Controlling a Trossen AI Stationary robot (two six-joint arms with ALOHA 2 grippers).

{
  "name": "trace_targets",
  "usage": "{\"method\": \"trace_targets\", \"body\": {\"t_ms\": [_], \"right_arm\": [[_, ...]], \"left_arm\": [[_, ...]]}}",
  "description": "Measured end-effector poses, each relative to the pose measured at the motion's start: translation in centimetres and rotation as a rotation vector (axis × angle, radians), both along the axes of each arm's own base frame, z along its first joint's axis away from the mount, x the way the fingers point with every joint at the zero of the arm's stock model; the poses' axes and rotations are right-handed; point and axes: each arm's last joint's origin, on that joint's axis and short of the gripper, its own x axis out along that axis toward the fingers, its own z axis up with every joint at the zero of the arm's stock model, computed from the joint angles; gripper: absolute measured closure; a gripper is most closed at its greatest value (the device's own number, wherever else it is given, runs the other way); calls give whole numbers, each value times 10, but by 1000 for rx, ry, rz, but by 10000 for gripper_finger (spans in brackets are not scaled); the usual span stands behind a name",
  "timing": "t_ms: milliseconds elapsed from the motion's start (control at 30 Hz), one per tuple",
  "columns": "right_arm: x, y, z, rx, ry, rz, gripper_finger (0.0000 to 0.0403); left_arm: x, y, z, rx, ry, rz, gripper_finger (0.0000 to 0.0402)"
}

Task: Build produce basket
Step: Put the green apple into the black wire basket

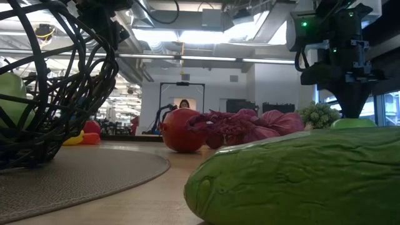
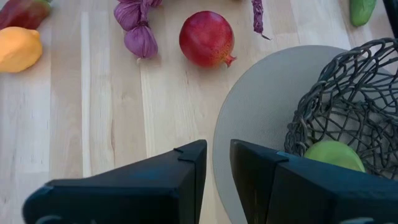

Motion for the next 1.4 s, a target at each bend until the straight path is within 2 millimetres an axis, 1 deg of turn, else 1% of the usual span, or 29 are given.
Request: {"method": "trace_targets", "body": {"t_ms": [67, 467, 600, 767, 967, 1233, 1333, 1400], "right_arm": [[0, 0, 0, -1, 0, 0, 395], [0, -1, 1, -27, 1, 3, 401], [5, -1, 10, -30, -32, 10, 401], [13, -2, 30, -42, -78, 47, 402], [19, -3, 65, -102, -109, 89, 403], [31, -2, 122, -279, -268, 187, 403], [34, 0, 138, -330, -317, 236, 403], [36, 1, 143, -352, -346, 267, 403]], "left_arm": [[0, 0, 0, 0, 1, 0, 339], [0, 0, 0, -1, 1, 1, 339], [0, 0, 0, -20, 2, 25, 339], [0, 0, 0, -69, 7, 89, 339], [0, 0, 0, -116, 11, 149, 339], [0, 0, 0, -124, 6, 160, 339], [1, 0, 0, -130, 1, 156, 339], [1, 0, 0, -132, 1, 157, 339]]}}
